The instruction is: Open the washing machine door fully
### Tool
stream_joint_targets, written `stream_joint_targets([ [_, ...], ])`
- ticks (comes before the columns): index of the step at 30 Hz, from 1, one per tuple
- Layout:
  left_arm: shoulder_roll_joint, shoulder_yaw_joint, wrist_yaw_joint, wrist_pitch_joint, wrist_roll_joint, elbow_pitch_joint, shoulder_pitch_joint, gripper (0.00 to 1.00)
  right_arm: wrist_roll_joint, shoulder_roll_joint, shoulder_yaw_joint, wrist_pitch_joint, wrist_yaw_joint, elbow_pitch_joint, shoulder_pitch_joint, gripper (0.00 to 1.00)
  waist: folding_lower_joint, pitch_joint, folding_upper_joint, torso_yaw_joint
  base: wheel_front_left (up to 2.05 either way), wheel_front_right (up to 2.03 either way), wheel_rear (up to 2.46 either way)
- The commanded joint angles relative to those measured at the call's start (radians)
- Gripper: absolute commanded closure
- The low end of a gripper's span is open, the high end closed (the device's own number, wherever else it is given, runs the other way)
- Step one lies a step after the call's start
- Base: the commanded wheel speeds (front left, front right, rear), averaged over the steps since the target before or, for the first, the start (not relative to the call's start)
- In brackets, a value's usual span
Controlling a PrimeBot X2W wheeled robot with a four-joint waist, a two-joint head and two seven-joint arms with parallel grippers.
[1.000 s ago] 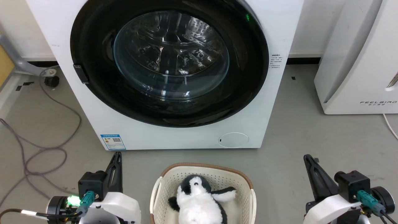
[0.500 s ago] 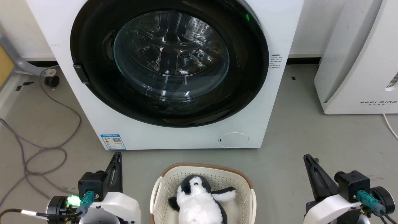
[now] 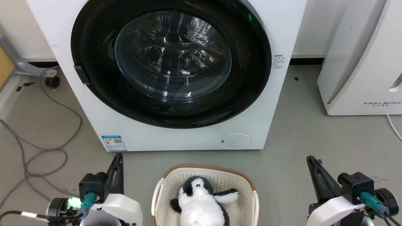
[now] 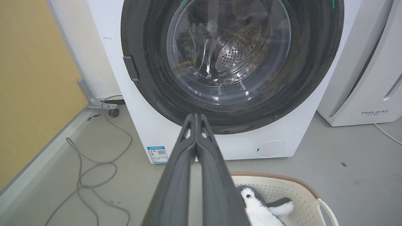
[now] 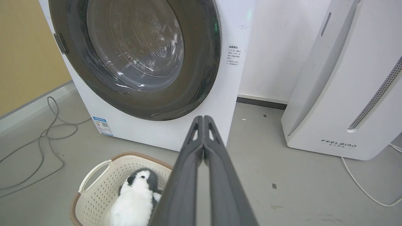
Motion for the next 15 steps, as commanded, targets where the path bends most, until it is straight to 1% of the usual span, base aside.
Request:
stream_joint_targets([
  [1, 0.000, -0.001, 0.000, 0.000, 0.003, -0.005, 0.001, 1.00, -0.008, 0.000, 0.000, 0.002, 0.001, -0.005, -0.014, 1.00, -0.0001, 0.000, 0.0000, 0.000, 0.00, 0.00, 0.00],
  [15, 0.000, -0.001, 0.000, 0.000, 0.003, -0.005, 0.001, 1.00, -0.008, 0.000, 0.000, 0.002, 0.001, -0.005, -0.014, 1.00, -0.0001, 0.000, 0.0000, 0.000, 0.00, 0.00, 0.00],
])
